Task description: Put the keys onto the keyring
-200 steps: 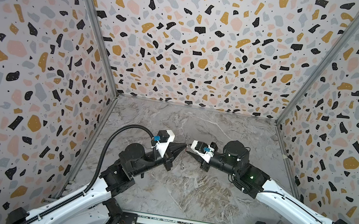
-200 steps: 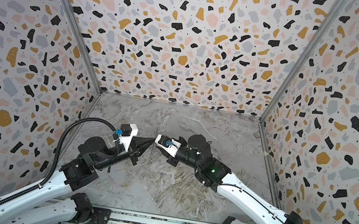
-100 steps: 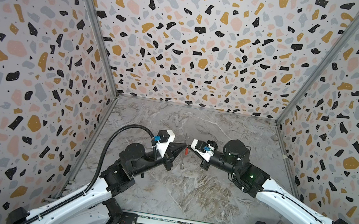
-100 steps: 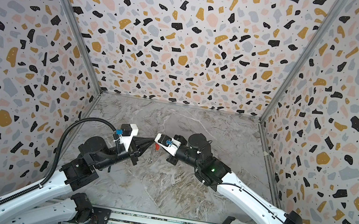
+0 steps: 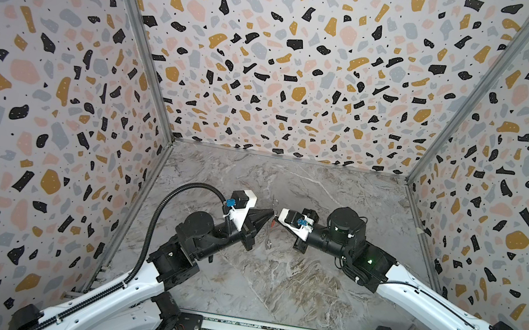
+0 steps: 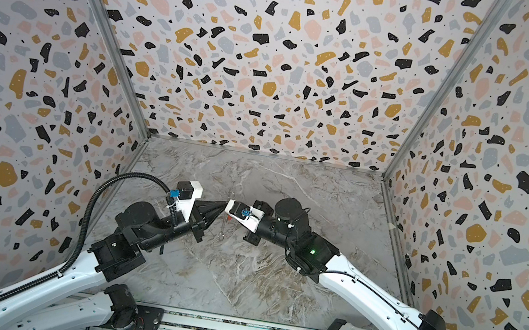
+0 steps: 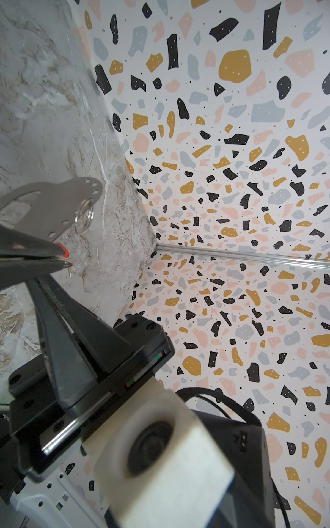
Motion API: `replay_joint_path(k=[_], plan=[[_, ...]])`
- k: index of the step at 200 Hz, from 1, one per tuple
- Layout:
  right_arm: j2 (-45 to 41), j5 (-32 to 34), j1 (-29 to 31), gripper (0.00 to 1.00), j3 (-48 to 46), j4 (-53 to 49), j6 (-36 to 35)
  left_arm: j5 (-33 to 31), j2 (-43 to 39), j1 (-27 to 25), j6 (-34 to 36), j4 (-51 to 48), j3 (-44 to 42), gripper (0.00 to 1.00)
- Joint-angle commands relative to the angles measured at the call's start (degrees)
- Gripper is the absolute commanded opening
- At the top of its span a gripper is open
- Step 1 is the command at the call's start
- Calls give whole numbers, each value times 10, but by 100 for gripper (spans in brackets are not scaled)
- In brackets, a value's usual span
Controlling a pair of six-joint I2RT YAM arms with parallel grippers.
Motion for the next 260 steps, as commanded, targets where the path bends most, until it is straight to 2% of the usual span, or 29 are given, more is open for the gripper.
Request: replay_joint_path(k=[1, 50, 72, 92, 134, 152, 187, 217, 260], plan=[[-2, 6, 16, 0, 25, -8, -11, -23, -7, -6, -8, 58, 2, 0], [10, 26, 34, 0, 33, -9, -18, -46, -9, -18, -7, 64, -8, 0], [8, 28, 35, 16, 32, -11, -16, -50, -12, -20, -8, 70, -15, 0], [-5, 38, 33, 25, 19, -4, -3, -57, -21, -20, -6, 74, -21, 0], [-51, 26, -8, 33, -10, 19, 58, -55, -34, -20, 2, 87, -35, 0], [-63, 1, -29, 32, -13, 32, 93, -36, -39, -20, 8, 108, -48, 0], [-63, -97, -52, 18, -14, 57, 153, -7, -55, -20, 16, 189, -90, 0], [-43, -187, -66, 18, -16, 71, 196, 5, -59, -20, 20, 251, -112, 0], [-31, -216, -66, 20, -49, 128, 243, 21, -60, -21, 22, 294, -127, 0]])
